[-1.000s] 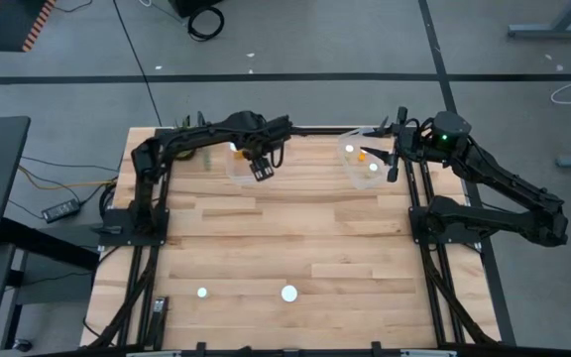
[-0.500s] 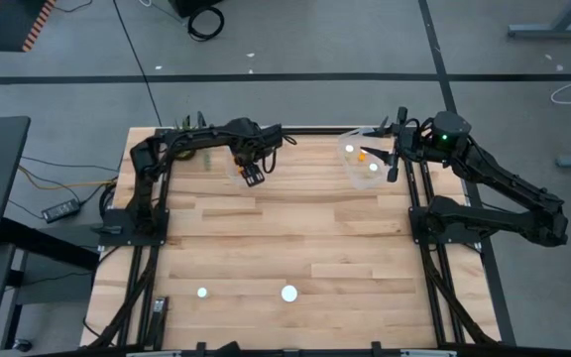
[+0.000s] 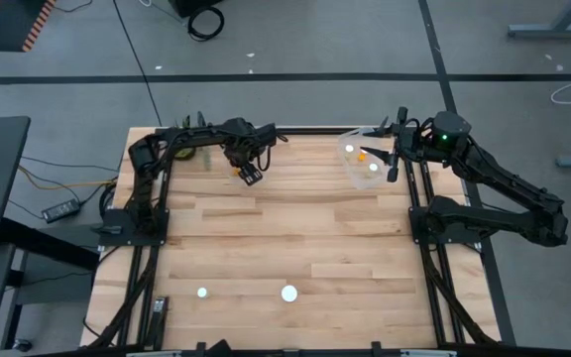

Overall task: Pick and place medicine bottles into bin by pill shape (circle, oval)
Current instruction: Put the big pill bottle into the left transparent bin

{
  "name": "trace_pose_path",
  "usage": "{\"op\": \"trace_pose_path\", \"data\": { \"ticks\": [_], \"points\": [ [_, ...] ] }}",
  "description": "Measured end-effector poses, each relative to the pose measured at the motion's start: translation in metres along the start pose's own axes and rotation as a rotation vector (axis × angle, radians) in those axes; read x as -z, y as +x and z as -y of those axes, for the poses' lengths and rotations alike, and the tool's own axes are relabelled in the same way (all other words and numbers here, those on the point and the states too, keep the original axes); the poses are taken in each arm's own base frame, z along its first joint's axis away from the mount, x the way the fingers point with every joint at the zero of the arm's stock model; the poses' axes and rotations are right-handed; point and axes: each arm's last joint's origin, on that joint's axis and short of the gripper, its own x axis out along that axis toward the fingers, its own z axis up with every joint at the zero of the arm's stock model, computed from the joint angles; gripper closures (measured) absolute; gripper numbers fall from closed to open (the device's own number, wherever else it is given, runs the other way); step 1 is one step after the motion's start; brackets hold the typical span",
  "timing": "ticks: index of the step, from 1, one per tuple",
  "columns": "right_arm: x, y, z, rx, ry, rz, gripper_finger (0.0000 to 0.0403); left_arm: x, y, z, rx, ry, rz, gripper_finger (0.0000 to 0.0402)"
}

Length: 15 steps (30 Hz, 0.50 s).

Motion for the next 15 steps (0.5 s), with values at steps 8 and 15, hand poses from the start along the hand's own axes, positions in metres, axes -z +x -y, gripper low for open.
{"op": "trace_pose_path", "data": {
  "ticks": [8, 15],
  "points": [
    [-0.0007, -0.0001, 0.0003, 0.003, -0.003, 0.007, 0.0242, -0.0008, 0.0004, 0.0004, 0.008, -0.026, 0.009, 0.0147],
    [-0.0007, -0.0001, 0.0003, 0.003, -0.003, 0.007, 0.0242, -0.0008, 0.0004, 0.0005, 0.013, -0.023, 0.008, 0.0139]
  ]
}}
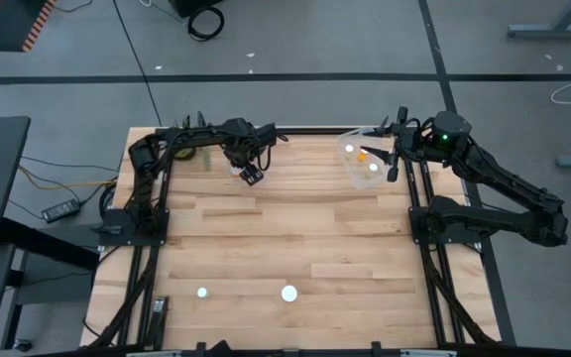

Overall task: Pick and place medicine bottles into bin by pill shape (circle, oval)
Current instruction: Put the big pill bottle into the left transparent bin

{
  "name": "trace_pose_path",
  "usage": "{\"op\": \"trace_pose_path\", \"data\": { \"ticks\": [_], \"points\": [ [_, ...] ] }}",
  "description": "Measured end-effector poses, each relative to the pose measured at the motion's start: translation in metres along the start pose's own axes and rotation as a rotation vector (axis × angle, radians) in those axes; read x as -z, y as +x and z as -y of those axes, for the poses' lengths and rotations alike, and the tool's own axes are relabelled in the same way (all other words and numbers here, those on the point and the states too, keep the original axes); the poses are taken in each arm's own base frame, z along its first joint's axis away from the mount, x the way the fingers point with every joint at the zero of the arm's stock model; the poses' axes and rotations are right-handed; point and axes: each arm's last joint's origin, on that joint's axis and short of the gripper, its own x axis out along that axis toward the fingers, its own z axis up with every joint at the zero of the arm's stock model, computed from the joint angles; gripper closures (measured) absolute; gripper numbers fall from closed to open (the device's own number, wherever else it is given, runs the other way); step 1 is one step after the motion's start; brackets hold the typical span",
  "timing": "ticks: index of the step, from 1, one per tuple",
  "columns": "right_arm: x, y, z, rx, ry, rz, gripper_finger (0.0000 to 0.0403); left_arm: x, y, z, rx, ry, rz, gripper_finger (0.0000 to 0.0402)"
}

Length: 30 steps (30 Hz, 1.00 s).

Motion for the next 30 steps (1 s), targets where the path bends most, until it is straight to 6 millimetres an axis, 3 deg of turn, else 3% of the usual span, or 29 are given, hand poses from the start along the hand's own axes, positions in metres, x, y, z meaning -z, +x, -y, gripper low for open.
{"op": "trace_pose_path", "data": {
  "ticks": [7, 15, 24, 30],
  "points": [
    [0.000, 0.000, 0.000, 0.000, 0.000, 0.000, 0.0242, -0.003, -0.003, 0.001, 0.003, 0.024, 0.025, 0.0137],
    [0.000, 0.000, 0.000, 0.000, 0.000, 0.000, 0.0242, -0.017, -0.030, 0.007, -0.013, 0.050, 0.139, 0.0146],
    [0.000, 0.000, 0.000, 0.000, 0.000, 0.000, 0.0242, -0.026, -0.070, 0.035, 0.015, 0.127, 0.281, 0.0148],
    [0.000, 0.000, 0.000, 0.000, 0.000, 0.000, 0.0242, -0.020, -0.081, 0.064, 0.115, 0.177, 0.297, 0.0150]
  ]
}}
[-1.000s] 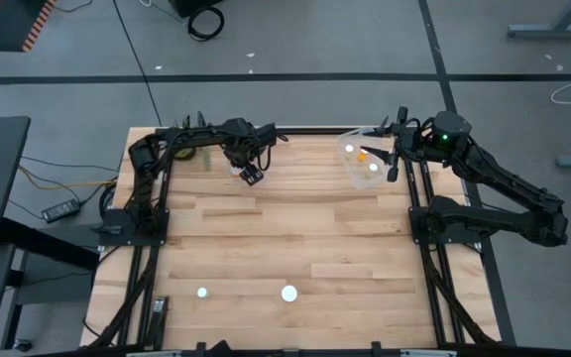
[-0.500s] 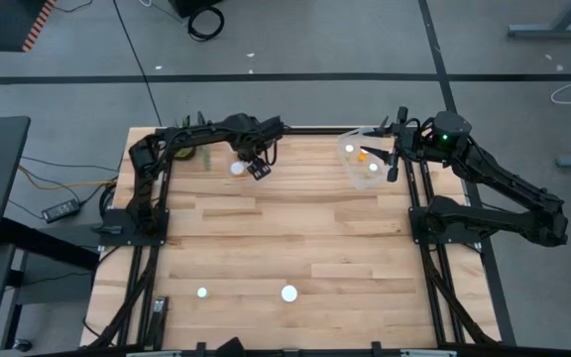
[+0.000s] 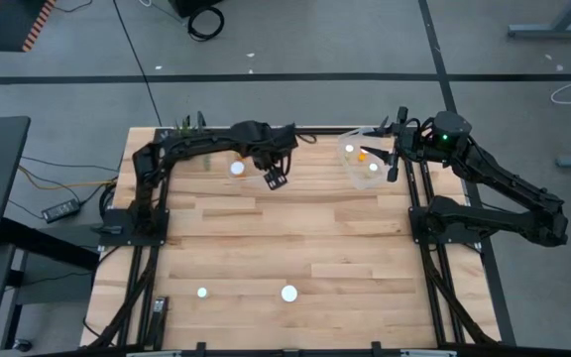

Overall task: Pick and place medicine bottles into bin by pill shape (circle, oval)
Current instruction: Put the big pill bottle into the left transparent bin

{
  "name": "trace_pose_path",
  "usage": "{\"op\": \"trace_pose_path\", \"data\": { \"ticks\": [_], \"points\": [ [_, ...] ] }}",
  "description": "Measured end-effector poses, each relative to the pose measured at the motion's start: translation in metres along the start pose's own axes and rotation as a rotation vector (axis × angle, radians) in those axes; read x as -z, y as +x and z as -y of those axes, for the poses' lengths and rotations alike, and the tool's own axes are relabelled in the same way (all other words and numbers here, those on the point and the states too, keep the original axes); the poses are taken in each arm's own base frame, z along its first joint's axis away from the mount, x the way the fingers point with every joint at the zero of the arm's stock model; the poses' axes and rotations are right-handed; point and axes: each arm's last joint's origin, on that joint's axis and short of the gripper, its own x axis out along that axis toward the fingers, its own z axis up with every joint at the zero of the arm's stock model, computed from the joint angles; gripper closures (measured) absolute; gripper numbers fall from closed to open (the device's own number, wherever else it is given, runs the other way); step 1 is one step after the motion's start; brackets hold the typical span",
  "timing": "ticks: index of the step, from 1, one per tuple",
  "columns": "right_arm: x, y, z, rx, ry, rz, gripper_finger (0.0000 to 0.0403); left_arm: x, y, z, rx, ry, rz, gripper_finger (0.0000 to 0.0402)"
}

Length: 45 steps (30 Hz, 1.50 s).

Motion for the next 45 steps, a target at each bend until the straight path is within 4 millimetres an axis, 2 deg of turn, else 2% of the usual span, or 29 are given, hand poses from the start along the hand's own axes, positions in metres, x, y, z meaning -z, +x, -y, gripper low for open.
{"op": "trace_pose_path", "data": {
  "ticks": [9, 17, 25, 33, 38, 45],
  "points": [
    [0.000, 0.000, 0.000, 0.000, 0.001, 0.000, 0.0242, 0.009, -0.008, 0.054, 0.122, 0.050, -0.011, 0.0146],
    [0.000, 0.000, 0.000, 0.000, 0.001, 0.000, 0.0242, 0.025, -0.017, 0.106, 0.217, 0.151, -0.033, 0.0140],
    [0.000, 0.000, 0.000, 0.000, 0.004, 0.000, 0.0242, 0.046, -0.028, 0.154, 0.276, 0.154, -0.042, 0.0154],
    [0.000, 0.000, 0.000, -0.001, 0.012, -0.002, 0.0242, 0.058, -0.041, 0.198, 0.364, 0.137, 0.054, 0.0154],
    [0.001, 0.000, 0.000, -0.004, 0.015, -0.009, 0.0242, 0.073, -0.048, 0.222, 0.374, 0.175, 0.079, 0.0158],
    [0.001, 0.000, 0.000, -0.005, 0.025, -0.010, 0.0242, 0.084, -0.059, 0.253, 0.402, 0.169, 0.216, 0.0151]
  ]
}}
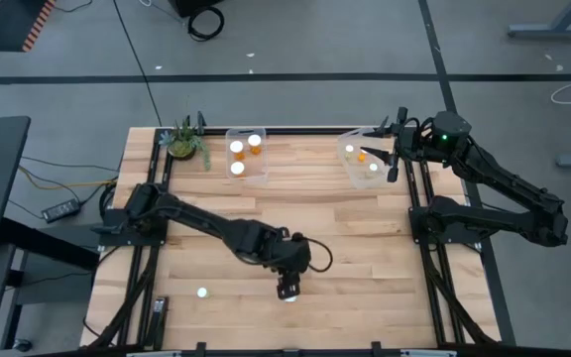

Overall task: Pick and place medicine bottles into bin by pill shape (circle, oval)
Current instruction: Put the big pill bottle into the left transparent bin

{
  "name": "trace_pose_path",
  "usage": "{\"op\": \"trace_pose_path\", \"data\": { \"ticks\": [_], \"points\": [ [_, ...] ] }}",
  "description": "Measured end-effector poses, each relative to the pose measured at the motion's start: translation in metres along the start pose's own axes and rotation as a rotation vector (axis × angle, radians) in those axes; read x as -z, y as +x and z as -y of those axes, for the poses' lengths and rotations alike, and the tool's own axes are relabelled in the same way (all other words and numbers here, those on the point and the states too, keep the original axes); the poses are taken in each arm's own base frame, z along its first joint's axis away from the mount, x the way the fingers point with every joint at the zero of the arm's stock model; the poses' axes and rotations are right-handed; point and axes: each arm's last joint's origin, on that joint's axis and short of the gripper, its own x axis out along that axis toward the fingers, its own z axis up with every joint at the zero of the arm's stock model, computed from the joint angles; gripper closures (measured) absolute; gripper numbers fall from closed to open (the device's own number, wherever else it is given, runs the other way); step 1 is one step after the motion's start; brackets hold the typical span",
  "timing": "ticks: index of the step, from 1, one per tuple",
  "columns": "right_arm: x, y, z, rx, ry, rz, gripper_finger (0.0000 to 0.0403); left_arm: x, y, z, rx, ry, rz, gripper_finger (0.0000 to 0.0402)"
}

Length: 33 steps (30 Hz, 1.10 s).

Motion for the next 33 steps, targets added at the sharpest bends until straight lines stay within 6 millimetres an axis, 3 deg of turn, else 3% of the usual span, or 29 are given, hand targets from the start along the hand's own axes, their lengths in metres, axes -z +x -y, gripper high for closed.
{"op": "trace_pose_path", "data": {
  "ticks": [6, 12, 17, 25, 33],
  "points": [
    [0.000, 0.000, 0.000, -0.001, 0.007, -0.002, 0.0242, 0.008, -0.001, 0.022, -0.059, 0.069, 0.091, 0.0148],
    [0.001, 0.000, 0.000, -0.003, 0.009, -0.006, 0.0242, 0.014, 0.015, 0.041, -0.029, 0.104, 0.141, 0.0147],
    [0.001, 0.000, 0.000, -0.003, 0.014, -0.005, 0.0242, 0.020, 0.028, 0.048, -0.031, 0.122, 0.134, 0.0147],
    [0.000, 0.000, 0.000, -0.003, 0.015, -0.005, 0.0242, 0.035, 0.036, 0.063, -0.087, 0.337, 0.126, 0.0147],
    [0.001, 0.000, -0.001, -0.010, 0.020, -0.005, 0.0242, 0.045, 0.044, 0.063, -0.112, 0.324, 0.075, 0.0139]
  ]
}}
